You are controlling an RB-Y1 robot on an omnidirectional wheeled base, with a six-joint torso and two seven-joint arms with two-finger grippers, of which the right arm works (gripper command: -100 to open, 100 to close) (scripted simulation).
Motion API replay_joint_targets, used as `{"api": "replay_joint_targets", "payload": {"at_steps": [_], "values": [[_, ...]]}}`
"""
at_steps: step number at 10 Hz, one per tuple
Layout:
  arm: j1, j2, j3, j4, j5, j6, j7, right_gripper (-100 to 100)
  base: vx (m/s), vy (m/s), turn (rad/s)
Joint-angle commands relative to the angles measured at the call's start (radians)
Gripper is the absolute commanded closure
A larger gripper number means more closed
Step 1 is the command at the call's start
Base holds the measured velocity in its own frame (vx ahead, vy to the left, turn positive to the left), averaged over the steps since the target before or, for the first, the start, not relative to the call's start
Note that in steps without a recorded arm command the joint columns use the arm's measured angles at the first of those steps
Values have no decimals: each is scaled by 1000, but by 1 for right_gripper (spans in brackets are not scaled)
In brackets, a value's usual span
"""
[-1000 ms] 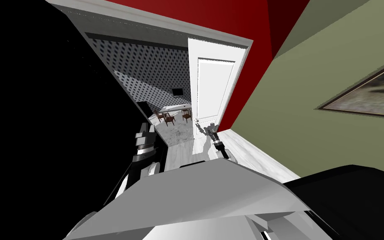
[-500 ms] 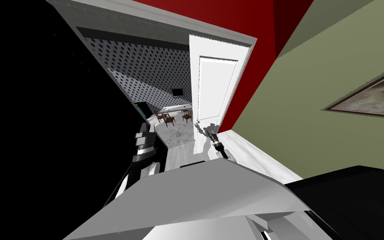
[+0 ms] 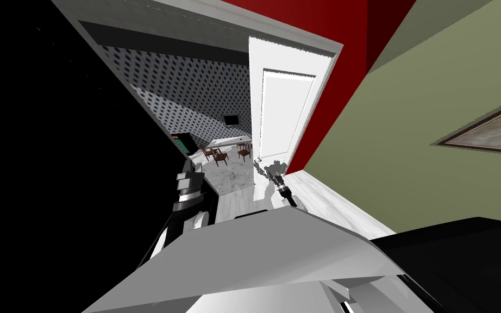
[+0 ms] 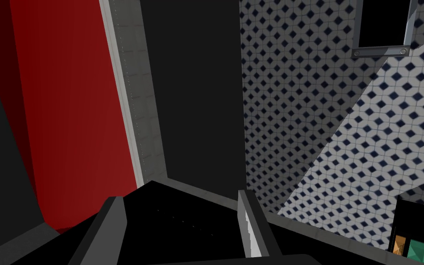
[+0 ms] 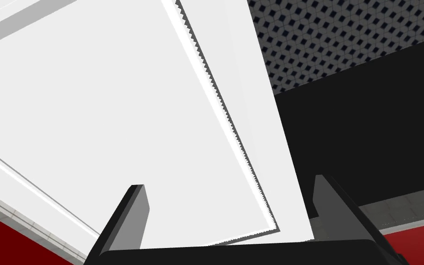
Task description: Pull the door open
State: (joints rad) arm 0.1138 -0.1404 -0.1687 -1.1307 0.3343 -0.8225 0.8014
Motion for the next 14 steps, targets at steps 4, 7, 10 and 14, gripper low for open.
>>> {"api": "replay_joint_targets", "payload": {"at_steps": [4, 7, 10, 14], "values": [[-35, -10, -9, 101, 25, -18, 79, -100, 93, 23, -7], [-59, -15, -16, 167, 40, -31, 127, -100, 104, 20, -7], [-87, -20, -23, 245, 57, -45, 184, -100, 124, 30, -10], [-117, -25, -31, 328, 76, -61, 244, -100, 105, 19, -6]]}}
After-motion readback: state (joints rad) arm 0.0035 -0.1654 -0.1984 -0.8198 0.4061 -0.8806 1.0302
